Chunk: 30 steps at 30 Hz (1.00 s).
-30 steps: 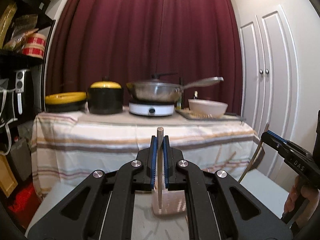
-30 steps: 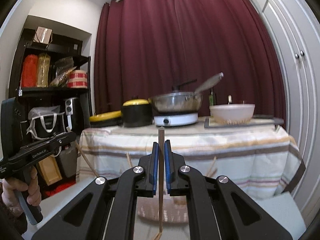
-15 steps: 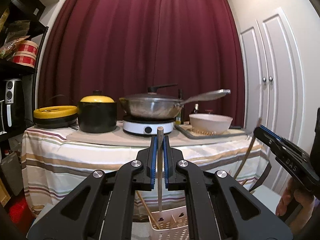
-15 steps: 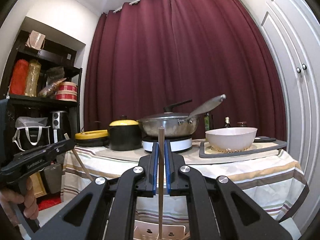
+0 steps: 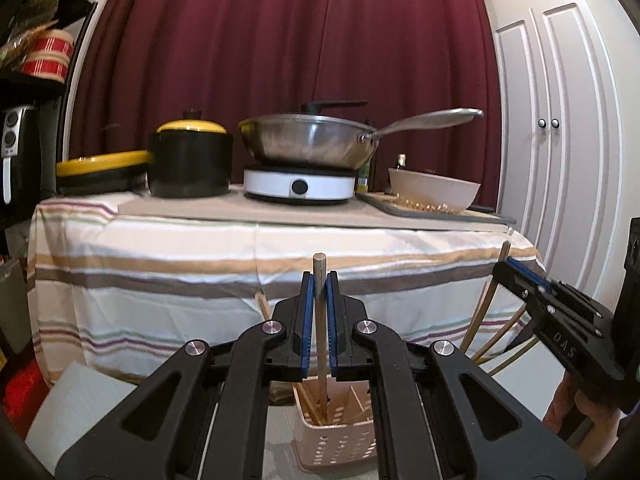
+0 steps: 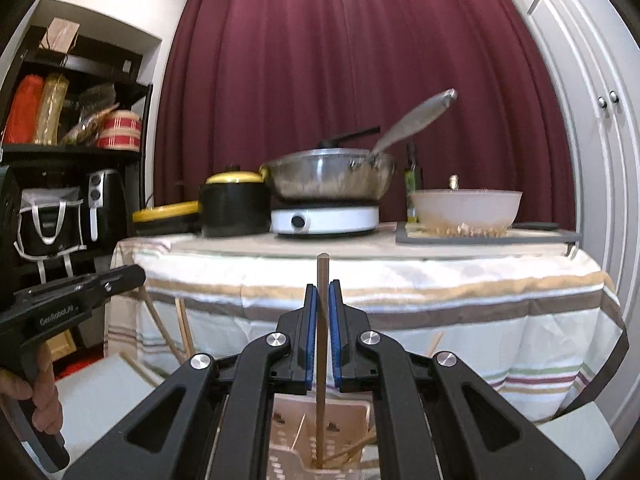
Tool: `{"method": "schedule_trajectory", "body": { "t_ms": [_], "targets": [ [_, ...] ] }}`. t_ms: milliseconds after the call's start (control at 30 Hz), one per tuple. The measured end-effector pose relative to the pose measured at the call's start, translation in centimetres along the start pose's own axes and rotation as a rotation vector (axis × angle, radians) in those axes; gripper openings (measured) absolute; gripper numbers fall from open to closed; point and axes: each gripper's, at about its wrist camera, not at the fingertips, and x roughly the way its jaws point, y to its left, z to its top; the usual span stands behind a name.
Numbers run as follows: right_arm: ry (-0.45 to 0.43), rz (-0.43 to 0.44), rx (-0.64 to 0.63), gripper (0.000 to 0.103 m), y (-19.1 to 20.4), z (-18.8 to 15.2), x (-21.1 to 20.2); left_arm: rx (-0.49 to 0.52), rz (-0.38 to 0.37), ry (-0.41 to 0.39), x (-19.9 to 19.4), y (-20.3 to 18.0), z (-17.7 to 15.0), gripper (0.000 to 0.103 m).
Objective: Organize utensils
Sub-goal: 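Lift both chopsticks upright and carry them over the pink caddy, then open both tools to drop the chopsticks into the caddy, then move both open tools back toward the last two chopsticks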
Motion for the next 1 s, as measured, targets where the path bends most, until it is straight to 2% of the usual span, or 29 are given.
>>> {"method": "schedule_trajectory", "body": {
  "t_ms": [67,133,200,267,333,467,633,1000],
  "targets": [
    [0.012,0.0,-0.001,0.017,0.1,-0.5,0.0,-0.005,0.005,0.011,0.1,0.2,-0.4,0.02],
    [0.01,-0.008,-0.003,0.047,0.2,-0.8,-0.4,-0.007,0.012,0.01,0.0,0.3,-0.5,0.042],
    [-0.007,-0.017,0.002,0.051,0.2,-0.8,-1.1,-0.018,0.006,-0.002,-0.5,0.5,-0.4,0.055],
    [-0.014,-0.022,-0.006,0.053,0.5,-0.6,-1.8,-0.011,0.014,-0.019,-1.1,0.5,-0.1,0.057],
    [-0.018,-0.021,-0.008,0.055,0.6,-0.5,-2.5,0.002,0.026,-0.031,-1.7,0.4,0.0,0.065],
    [-0.017,-0.018,-0.001,0.056,0.9,-0.6,-4.2,0.032,0.061,-0.059,-3.6,0.1,-0.1,0.069],
    [0.008,-0.013,0.01,0.056,1.4,-1.8,-6.6,0.047,0.107,-0.058,-6.2,0.0,-1.5,0.07],
    [0.131,-0.043,0.046,0.056,2.3,-8.1,-10.7,0.057,0.173,0.092,-9.5,-1.0,-9.3,0.07]
  ]
}}
